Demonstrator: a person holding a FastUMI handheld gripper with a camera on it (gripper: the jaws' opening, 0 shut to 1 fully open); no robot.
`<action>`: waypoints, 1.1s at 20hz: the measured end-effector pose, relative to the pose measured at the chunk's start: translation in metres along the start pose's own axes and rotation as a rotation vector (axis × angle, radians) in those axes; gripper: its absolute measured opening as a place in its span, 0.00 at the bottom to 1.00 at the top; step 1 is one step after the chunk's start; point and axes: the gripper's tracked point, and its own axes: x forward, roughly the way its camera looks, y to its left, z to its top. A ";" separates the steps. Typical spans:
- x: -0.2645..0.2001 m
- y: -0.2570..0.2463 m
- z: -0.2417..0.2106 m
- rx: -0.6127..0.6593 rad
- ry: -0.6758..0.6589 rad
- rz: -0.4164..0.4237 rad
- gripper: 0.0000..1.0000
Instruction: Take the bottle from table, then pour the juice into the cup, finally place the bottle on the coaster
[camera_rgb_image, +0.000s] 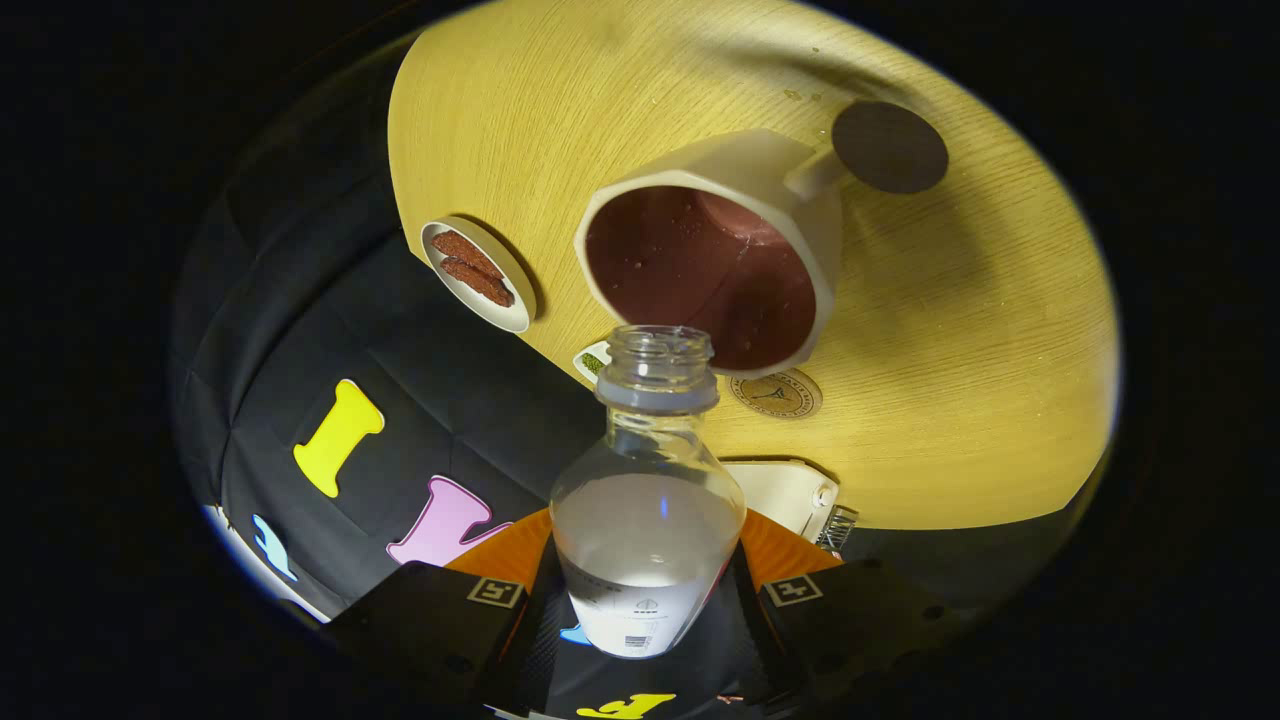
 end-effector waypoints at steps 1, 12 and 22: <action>0.000 0.001 0.000 0.003 -0.001 0.003 0.72; -0.012 -0.001 -0.006 -0.126 -0.041 0.059 0.72; -0.037 -0.006 -0.067 -0.777 -0.177 0.169 0.72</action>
